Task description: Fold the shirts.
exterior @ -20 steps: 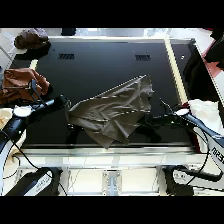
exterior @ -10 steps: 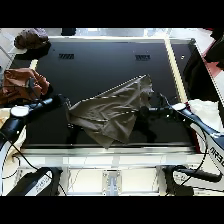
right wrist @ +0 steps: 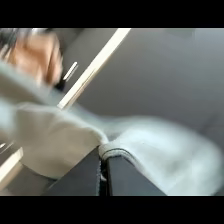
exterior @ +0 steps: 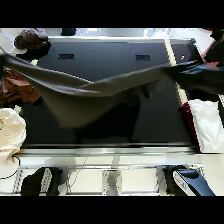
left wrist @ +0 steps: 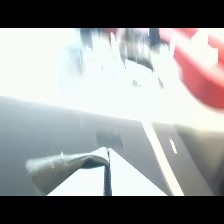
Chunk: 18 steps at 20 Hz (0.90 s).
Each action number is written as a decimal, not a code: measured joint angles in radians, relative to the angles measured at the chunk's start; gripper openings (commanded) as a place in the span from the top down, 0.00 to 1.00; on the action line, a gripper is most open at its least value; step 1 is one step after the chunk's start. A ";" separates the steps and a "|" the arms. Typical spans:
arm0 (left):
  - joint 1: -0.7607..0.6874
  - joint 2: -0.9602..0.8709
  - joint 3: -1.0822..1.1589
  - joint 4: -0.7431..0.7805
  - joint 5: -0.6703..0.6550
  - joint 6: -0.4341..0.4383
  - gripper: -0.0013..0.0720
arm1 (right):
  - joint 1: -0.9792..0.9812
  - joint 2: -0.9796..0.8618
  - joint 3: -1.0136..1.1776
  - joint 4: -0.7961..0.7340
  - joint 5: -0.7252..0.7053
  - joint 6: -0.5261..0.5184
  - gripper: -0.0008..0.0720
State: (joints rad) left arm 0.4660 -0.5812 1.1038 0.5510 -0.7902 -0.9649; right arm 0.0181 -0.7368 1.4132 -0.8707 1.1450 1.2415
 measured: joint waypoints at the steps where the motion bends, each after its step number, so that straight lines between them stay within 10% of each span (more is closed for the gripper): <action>1: 0.022 0.019 0.055 -0.001 -0.013 -0.005 0.97 | 0.000 0.045 0.070 -0.048 0.000 0.026 0.96; 9: 0.091 -0.012 0.415 0.211 -0.096 -0.177 0.98 | 0.000 0.134 0.481 -0.369 0.034 0.115 0.96; 18: -0.189 -0.482 0.465 0.371 -0.307 -0.253 0.98 | 0.000 -0.433 0.527 -0.505 0.219 0.133 0.96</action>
State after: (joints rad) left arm 0.2771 -1.0630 1.5684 0.9218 -1.0973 -1.2182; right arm 0.0181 -1.1702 1.9404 -1.3758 1.3636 1.3743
